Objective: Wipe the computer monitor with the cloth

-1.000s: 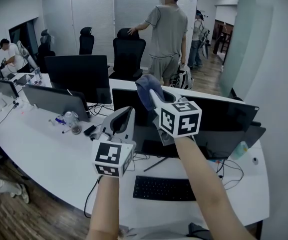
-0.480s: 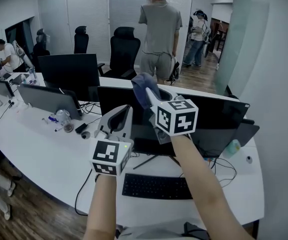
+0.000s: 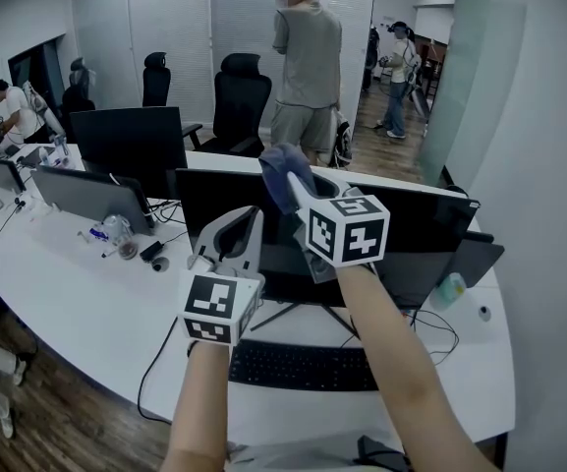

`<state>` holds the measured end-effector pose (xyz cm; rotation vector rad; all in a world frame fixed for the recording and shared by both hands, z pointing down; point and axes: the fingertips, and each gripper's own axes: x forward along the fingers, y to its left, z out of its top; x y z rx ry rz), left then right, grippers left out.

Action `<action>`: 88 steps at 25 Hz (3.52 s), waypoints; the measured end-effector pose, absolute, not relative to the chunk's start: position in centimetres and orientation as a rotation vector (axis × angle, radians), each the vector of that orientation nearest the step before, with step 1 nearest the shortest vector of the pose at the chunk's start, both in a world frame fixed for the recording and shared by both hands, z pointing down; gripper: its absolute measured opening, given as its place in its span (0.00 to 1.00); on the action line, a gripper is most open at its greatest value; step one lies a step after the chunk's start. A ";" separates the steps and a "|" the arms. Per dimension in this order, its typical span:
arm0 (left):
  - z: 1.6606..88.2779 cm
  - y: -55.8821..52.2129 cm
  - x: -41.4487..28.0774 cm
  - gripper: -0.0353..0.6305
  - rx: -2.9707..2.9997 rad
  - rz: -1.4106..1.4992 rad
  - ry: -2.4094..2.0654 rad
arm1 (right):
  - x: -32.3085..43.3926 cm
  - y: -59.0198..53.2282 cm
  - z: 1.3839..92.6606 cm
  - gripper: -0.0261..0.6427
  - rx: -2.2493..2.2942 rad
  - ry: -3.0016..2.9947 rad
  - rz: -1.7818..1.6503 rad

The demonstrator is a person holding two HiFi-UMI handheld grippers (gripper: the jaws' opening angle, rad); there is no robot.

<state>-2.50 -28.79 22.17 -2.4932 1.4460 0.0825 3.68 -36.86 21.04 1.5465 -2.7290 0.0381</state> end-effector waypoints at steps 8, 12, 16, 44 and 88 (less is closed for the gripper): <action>22.3 -28.3 0.1 0.06 -2.507 0.078 1.422 | 6.7 -36.4 20.9 0.14 1.577 -2.712 0.051; 22.4 -28.1 1.2 0.06 -2.515 0.070 1.416 | 8.0 -36.3 20.9 0.14 1.589 -2.706 0.047; 22.6 -27.7 2.6 0.06 -2.513 0.058 1.405 | 9.4 -36.0 20.9 0.14 1.595 -2.707 0.050; 22.7 -26.8 11.9 0.06 -2.537 0.034 1.325 | 17.4 -35.0 20.7 0.14 1.585 -2.670 0.019; 23.4 -24.0 24.3 0.06 -2.609 0.033 1.194 | 32.3 -32.1 20.9 0.14 1.754 -2.606 0.037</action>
